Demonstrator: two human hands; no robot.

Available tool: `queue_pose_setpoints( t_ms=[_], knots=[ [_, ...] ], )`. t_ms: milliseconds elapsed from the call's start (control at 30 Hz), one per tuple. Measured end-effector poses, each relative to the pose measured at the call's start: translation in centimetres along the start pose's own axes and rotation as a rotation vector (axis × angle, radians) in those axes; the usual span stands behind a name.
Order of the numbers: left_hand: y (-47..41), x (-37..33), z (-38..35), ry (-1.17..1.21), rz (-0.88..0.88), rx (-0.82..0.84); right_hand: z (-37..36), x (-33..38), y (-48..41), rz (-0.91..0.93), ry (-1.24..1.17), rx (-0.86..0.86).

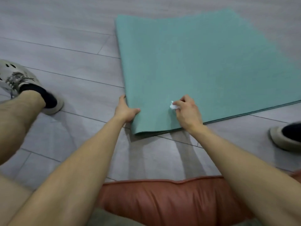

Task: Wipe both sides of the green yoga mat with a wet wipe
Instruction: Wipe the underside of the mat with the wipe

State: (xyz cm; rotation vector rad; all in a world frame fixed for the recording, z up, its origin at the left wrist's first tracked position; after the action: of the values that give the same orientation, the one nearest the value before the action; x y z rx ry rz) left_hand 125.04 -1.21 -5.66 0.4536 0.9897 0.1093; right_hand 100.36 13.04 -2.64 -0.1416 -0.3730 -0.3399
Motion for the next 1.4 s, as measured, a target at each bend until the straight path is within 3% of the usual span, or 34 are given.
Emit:
queue_pose_setpoints(
  t_ms=[67,133,267,367,433,600,767,933,1100,1200,1333,1400],
  knots=[
    [-0.2,1.1,2.4,-0.049,0.010,-0.071,-1.4,0.8,0.8,-0.009,-0.029,0.059],
    [-0.2,2.5,4.6,-0.046,0.046,-0.073,-3.5,3.7,2.9,0.138,-0.068,0.145],
    [0.6,3.9,5.9,-0.067,0.029,-0.014,-6.2,8.2,6.0,0.347,-0.158,0.144],
    [1.1,4.2,5.6,-0.131,-0.002,0.016,-6.0,7.7,6.3,0.446,-0.084,0.133],
    [1.0,4.5,5.7,-0.163,-0.016,-0.004,-5.3,5.0,5.4,0.420,0.004,0.084],
    [1.4,4.9,5.1,-0.163,-0.043,-0.062,-3.3,-2.1,3.4,-0.110,0.041,-0.018],
    [1.7,5.4,4.7,-0.155,-0.049,-0.083,-5.4,6.2,5.9,0.146,-0.056,0.061],
    [2.1,5.2,4.3,-0.133,-0.067,-0.114,-5.8,8.1,6.6,0.318,-0.089,0.074],
    [2.4,5.5,4.3,-0.095,-0.074,-0.122,-4.9,4.2,4.3,0.175,-0.033,-0.031],
    [2.7,5.6,4.1,-0.112,-0.087,-0.151,-4.6,4.2,5.0,0.262,-0.001,0.063],
    [3.2,5.7,3.8,-0.113,-0.088,-0.124,-6.3,6.4,5.3,0.156,-0.125,0.031],
    [3.2,5.5,3.9,-0.104,-0.086,-0.103,-7.5,8.8,6.2,0.254,-0.145,0.105]
  ],
)
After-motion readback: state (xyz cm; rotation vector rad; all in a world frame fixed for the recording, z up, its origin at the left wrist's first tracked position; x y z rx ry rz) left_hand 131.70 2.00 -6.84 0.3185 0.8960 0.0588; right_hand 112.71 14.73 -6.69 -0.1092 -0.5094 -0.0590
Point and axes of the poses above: each hand's wrist, its own y-axis away from the middle knuckle, its own z-axis out of the back of the hand, x = y × z, the point moved 2 cm from there along -y, towards the middle knuckle, and after that the axes turned 6 degrees about y, right-handed, at the moved point
